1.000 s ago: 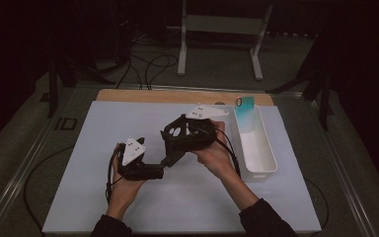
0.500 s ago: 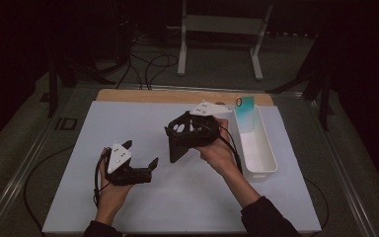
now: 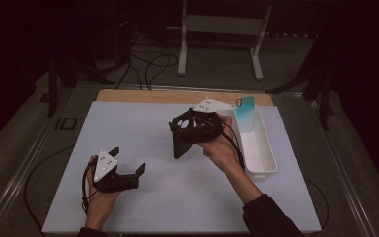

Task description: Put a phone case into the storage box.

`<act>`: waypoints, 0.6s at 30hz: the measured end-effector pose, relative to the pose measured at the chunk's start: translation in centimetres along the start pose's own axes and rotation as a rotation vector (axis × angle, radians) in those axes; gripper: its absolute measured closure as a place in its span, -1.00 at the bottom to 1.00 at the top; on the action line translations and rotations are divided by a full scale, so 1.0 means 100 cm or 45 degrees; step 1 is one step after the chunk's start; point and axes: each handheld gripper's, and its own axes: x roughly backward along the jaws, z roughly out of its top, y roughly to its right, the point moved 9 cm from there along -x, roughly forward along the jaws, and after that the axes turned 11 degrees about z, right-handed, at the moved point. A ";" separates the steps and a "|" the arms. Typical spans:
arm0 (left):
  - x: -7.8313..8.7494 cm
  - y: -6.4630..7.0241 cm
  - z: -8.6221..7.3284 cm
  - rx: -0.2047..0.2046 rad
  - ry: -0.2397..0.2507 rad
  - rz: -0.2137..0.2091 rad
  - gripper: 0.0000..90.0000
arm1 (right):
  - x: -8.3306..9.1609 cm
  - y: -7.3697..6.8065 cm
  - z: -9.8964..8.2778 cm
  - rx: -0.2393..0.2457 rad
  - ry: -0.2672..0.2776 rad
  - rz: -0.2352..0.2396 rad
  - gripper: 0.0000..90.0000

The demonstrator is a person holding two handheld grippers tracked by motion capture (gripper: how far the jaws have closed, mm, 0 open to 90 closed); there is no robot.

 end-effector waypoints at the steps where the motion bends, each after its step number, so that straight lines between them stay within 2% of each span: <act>1: 0.000 -0.001 -0.001 0.000 0.000 0.003 -1.00 | 0.000 0.001 0.000 0.003 0.000 -0.006 -0.70; 13: 0.003 -0.008 -0.008 -0.003 -0.010 0.021 -1.00 | 0.010 0.023 0.003 -0.008 0.008 -0.071 -0.70; 18: 0.005 -0.011 -0.010 -0.001 -0.009 0.028 -1.00 | 0.018 0.037 0.003 -0.025 0.018 -0.110 -0.70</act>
